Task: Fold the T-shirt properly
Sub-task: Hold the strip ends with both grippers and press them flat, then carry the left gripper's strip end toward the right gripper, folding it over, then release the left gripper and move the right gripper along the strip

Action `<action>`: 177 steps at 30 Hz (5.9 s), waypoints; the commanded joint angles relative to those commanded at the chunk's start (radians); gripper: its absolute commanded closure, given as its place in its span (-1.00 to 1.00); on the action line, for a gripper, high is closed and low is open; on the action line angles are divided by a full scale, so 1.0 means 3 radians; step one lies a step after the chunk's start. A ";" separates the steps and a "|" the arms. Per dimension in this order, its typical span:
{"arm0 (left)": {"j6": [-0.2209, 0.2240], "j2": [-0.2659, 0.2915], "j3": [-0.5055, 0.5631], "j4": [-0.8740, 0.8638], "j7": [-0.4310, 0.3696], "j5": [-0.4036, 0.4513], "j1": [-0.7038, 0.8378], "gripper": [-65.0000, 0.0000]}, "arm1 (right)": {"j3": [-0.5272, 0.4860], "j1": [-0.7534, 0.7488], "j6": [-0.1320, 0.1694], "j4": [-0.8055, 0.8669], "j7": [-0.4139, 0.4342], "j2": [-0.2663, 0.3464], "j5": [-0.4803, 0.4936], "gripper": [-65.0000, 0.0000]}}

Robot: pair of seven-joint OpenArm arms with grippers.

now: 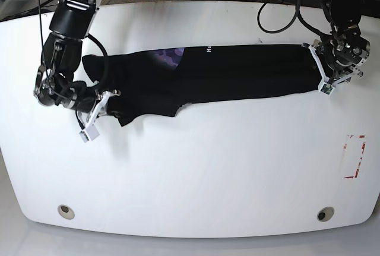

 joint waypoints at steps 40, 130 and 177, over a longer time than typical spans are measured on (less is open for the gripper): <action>0.0000 -0.0082 0.0000 -0.0113 0.0015 -0.0230 -0.0276 -0.04 | -0.0256 -0.0690 0.0000 0.0107 0.0859 -0.0317 -0.1258 -0.33; 0.0000 0.0869 0.1550 0.0153 0.0772 -0.1923 -0.1110 -0.35 | -0.0261 -0.0271 0.0000 -0.0215 0.1084 -0.0353 -0.1447 -0.32; 0.0000 -0.0133 0.0604 0.0701 0.0752 -0.1120 -0.0343 -0.35 | -0.0921 -0.0036 0.0000 0.0113 0.0619 -0.0665 -0.0588 -0.33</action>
